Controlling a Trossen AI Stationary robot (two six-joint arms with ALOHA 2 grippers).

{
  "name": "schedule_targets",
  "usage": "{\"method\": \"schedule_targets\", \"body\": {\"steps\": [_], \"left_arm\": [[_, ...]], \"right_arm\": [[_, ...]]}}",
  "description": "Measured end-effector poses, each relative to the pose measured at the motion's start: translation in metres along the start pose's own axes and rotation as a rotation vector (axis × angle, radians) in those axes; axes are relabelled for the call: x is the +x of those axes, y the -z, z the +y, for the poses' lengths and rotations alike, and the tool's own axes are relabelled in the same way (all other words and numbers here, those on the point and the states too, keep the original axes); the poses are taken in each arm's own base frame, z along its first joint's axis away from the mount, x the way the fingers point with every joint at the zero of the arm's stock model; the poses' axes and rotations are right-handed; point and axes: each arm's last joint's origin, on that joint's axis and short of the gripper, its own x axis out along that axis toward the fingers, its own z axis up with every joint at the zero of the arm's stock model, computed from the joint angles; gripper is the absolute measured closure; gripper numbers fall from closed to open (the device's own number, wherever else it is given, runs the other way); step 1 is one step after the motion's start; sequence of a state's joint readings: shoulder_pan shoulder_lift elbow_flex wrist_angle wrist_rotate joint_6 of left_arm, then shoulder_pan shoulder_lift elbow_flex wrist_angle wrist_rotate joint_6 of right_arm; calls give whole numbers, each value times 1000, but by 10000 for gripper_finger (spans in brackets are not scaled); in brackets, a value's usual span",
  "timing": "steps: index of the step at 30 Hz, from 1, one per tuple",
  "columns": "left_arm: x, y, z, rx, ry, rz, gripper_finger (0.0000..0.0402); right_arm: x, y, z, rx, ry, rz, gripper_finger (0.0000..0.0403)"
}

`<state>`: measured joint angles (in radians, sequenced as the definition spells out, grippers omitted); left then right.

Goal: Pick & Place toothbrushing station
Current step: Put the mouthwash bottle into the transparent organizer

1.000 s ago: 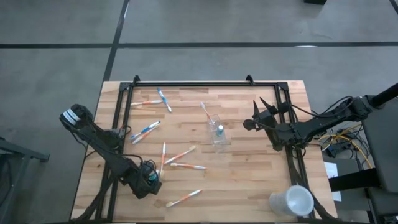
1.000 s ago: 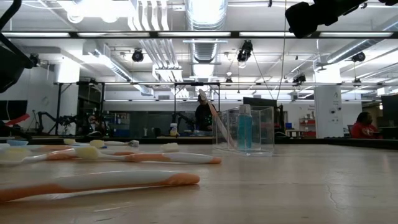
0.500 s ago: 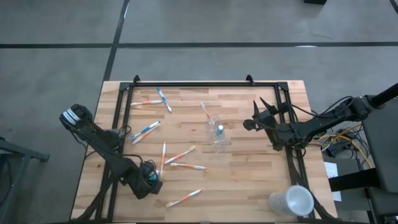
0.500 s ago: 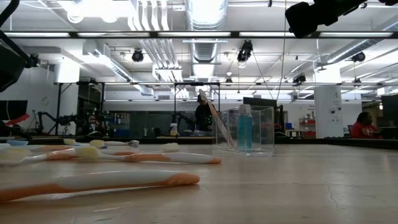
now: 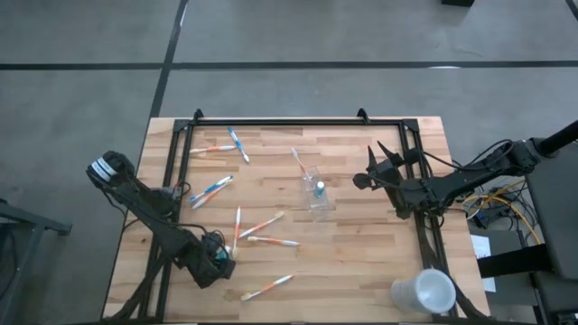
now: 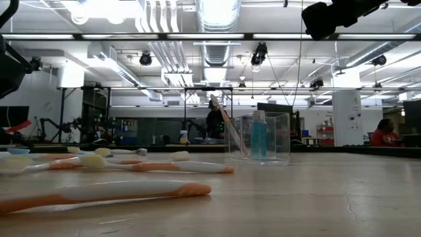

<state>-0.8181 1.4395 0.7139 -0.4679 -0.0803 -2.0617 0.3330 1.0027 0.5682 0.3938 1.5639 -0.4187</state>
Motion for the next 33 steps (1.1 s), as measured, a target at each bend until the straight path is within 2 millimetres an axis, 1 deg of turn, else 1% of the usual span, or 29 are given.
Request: {"method": "schedule_targets", "body": {"steps": [11, 24, 29, 33], "left_arm": [[8, 0, 1, 7, -30, -32, 110], [6, 0, 0, -10, -22, -31, 111], [7, 0, 1, -38, -22, -33, 120], [7, -1, 1, -20, -23, -32, 130]], "right_arm": [[0, 0, 0, 0, 0, 0, 278], [0, 0, 0, 0, 0, 0, 278], [0, 0, 0, 0, 0, 0, 278], [0, 0, 0, 0, 0, 0, 278]]}}
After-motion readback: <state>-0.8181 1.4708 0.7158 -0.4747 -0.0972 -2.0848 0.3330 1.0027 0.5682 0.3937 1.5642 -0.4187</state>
